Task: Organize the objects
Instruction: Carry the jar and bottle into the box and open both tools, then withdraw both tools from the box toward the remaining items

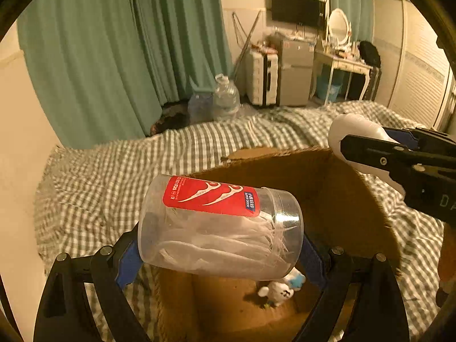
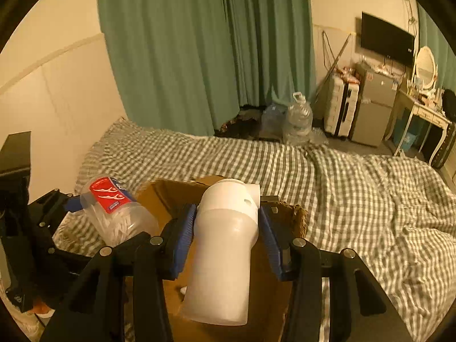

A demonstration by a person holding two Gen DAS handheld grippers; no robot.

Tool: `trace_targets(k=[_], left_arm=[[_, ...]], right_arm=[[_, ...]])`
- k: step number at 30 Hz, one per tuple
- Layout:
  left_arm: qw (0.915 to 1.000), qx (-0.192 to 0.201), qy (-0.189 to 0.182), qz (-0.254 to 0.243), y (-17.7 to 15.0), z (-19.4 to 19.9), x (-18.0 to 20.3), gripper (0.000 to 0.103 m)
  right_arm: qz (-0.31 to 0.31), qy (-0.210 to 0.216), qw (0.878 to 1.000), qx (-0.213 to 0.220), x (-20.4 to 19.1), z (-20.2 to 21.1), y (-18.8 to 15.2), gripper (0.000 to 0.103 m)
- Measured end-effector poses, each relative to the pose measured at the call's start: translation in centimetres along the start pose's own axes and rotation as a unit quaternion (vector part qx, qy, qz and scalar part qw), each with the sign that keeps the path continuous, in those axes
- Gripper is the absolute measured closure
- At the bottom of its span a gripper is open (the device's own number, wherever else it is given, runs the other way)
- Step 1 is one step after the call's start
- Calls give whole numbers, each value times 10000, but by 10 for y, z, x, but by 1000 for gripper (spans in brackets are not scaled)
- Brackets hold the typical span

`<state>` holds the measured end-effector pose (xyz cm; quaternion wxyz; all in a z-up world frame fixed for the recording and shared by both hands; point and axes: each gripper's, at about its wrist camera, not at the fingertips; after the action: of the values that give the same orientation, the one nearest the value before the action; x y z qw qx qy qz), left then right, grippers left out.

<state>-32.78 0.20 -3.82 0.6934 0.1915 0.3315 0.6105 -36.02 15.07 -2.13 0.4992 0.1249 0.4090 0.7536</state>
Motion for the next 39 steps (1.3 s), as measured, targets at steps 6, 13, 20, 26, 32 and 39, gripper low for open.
trace_targets(k=[6, 13, 20, 26, 32, 39], left_arm=[[9983, -576, -21, -70, 0, -53, 8, 10], [9979, -637, -146, 0, -4, -68, 16, 10], [9997, -245, -87, -5, -4, -50, 20, 4], [9999, -84, 46, 102, -2, -14, 14, 4], [9977, 263, 425, 456, 2, 48, -7, 4], [9949, 740, 536, 429, -12, 136, -11, 2]], right_arm=[[-164, 78, 9991, -385, 36, -53, -5, 58], [-20, 6, 9978, -657, 49, -75, -18, 58], [-65, -74, 9988, -476, 44, -58, -15, 38], [-161, -230, 9994, -205, 39, -23, -13, 33], [10, -436, 9990, 54, 17, 30, -12, 30], [222, -444, 9978, 433, -23, 107, -17, 21]])
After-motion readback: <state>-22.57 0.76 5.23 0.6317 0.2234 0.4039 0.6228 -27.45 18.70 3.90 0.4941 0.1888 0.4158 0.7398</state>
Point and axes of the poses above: each gripper's, at about its wrist camera, not at the fingertips, and z roughly against the way its jaws point, x to its right, y to its top, and after that the axes turned 12 degrees about y, right-handed
